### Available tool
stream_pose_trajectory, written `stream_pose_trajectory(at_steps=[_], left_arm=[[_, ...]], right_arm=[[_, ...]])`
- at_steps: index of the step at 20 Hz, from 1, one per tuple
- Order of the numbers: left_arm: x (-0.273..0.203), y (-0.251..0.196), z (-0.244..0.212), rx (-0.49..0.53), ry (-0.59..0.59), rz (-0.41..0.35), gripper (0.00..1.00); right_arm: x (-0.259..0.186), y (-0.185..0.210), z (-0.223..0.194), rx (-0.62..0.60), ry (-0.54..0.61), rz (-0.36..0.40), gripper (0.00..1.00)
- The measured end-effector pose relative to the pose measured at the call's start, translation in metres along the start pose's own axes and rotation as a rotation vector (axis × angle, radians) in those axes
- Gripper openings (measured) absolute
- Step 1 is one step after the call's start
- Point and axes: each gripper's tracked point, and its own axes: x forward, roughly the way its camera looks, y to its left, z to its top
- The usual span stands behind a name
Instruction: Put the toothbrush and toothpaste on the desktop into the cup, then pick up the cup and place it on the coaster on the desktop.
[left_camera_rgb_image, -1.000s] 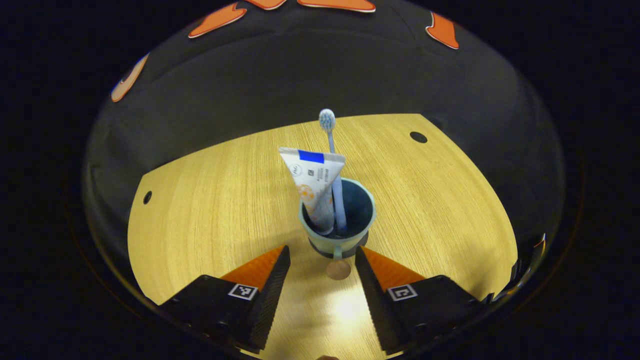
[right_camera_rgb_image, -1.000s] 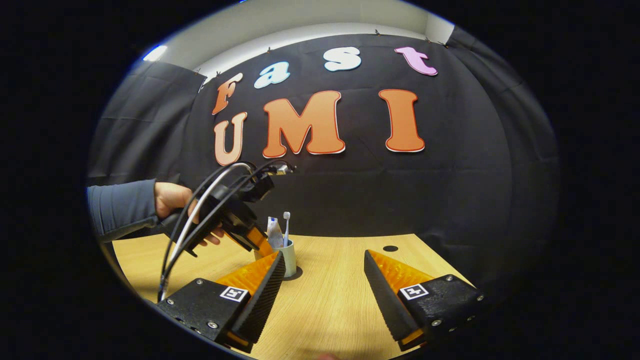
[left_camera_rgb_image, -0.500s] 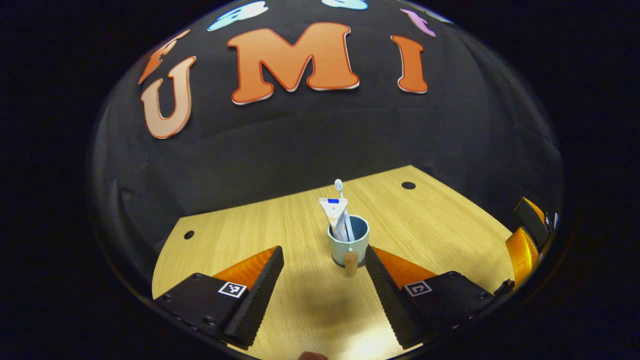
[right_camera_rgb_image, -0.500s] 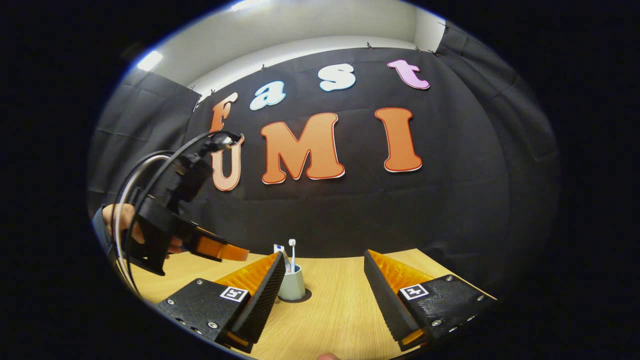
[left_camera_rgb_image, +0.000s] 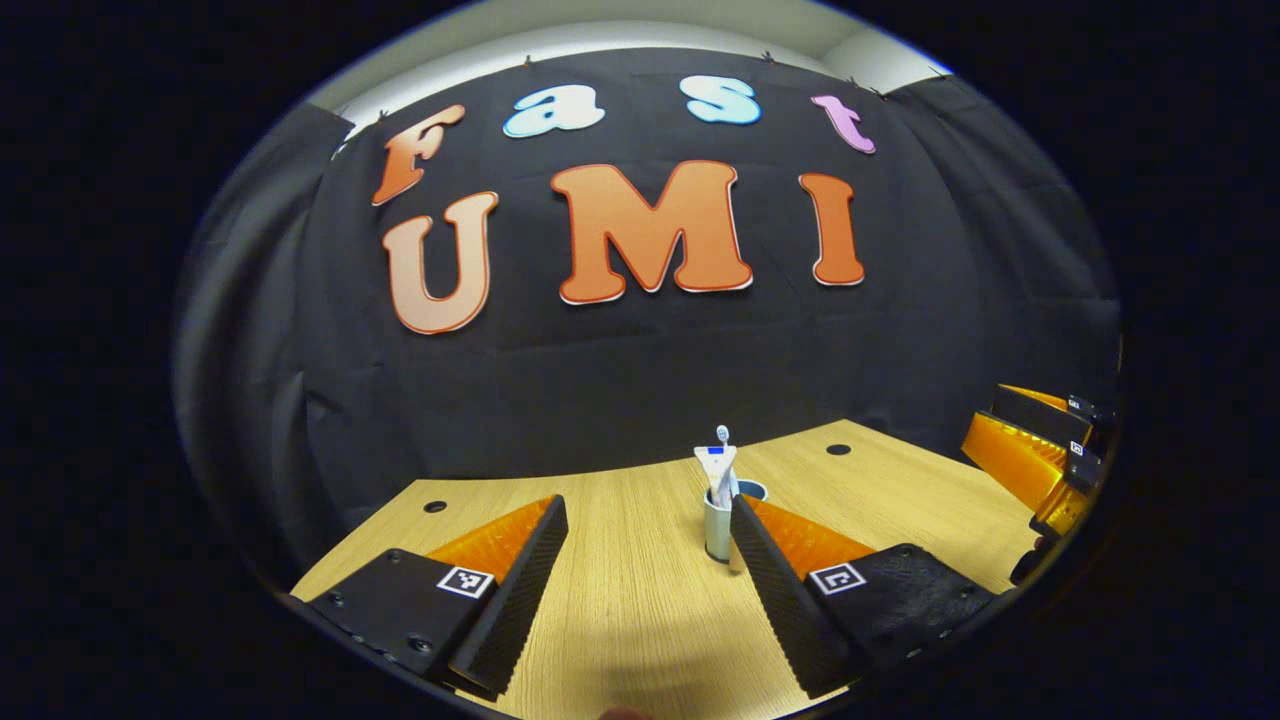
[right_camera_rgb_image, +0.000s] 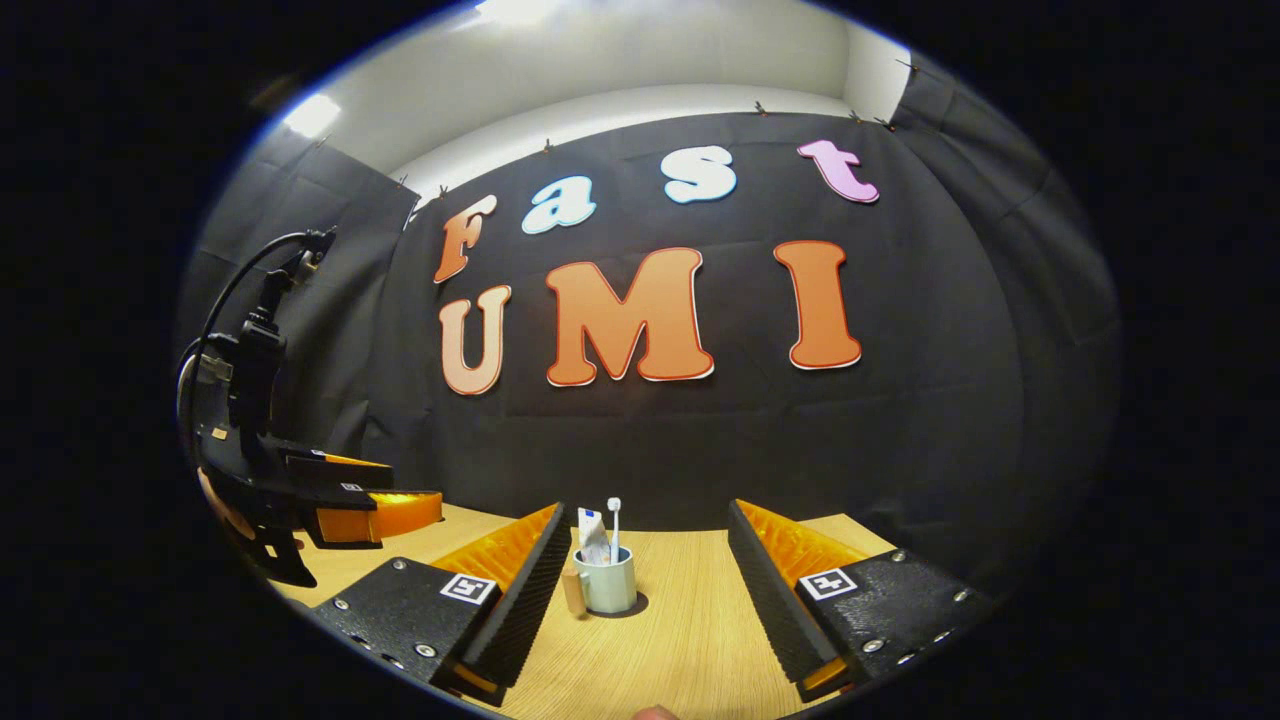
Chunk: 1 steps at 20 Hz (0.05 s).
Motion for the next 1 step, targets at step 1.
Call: stream_pose_trajectory(at_steps=[1], left_arm=[[-0.0021,0.0037,0.0013,-0.017,-0.025,0.013,0.98]], right_arm=[[0.0002,0.0038,0.002,-0.007,-0.006,0.004,0.95]])
